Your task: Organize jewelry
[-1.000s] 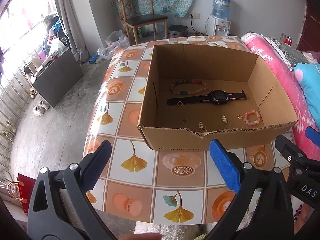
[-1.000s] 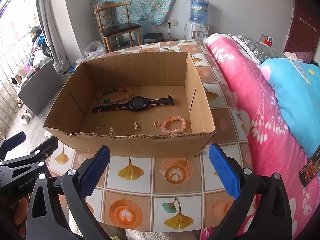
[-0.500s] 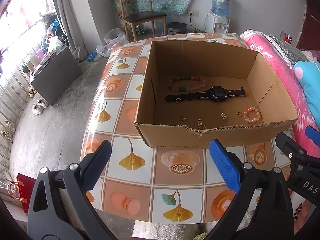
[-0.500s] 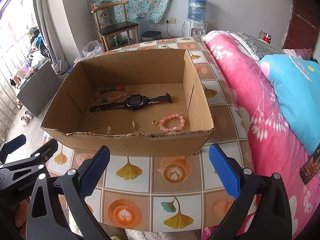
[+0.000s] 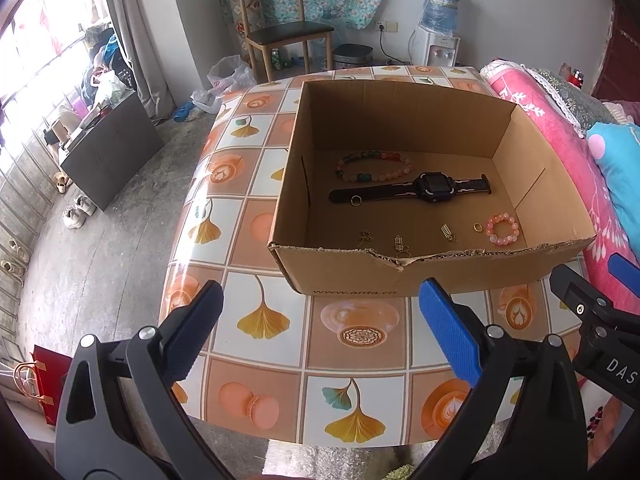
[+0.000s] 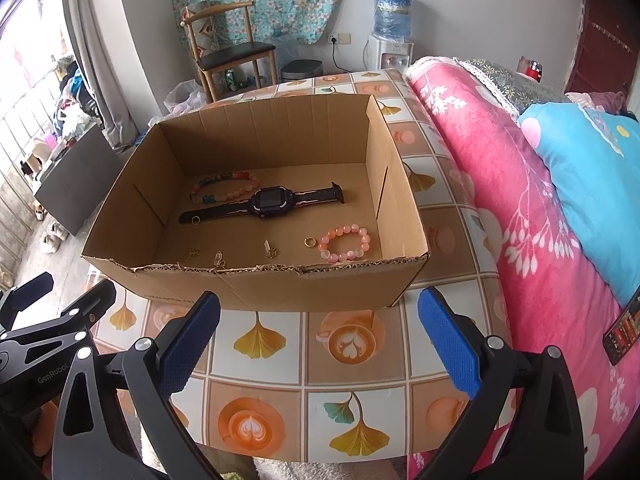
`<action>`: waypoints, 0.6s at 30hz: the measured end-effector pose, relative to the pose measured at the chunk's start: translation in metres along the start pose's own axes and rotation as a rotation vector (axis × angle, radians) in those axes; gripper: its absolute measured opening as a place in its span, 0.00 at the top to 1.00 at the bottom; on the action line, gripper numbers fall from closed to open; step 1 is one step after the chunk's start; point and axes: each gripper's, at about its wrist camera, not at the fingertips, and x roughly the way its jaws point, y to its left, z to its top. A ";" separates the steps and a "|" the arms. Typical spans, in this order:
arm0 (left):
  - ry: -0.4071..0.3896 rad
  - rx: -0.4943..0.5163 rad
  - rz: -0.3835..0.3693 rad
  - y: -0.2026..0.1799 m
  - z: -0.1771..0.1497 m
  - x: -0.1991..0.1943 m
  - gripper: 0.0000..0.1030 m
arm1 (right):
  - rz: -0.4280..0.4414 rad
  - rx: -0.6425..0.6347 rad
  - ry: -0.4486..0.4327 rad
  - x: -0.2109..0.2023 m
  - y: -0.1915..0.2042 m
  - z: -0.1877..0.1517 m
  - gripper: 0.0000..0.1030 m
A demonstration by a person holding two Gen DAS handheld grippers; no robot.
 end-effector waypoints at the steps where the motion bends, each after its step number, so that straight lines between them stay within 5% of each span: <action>1: 0.001 0.001 -0.001 0.000 0.000 0.000 0.08 | 0.001 0.001 0.001 0.000 0.000 0.000 0.06; 18: 0.000 -0.001 -0.001 0.000 0.000 0.000 0.08 | 0.003 0.002 0.001 0.001 -0.001 0.000 0.06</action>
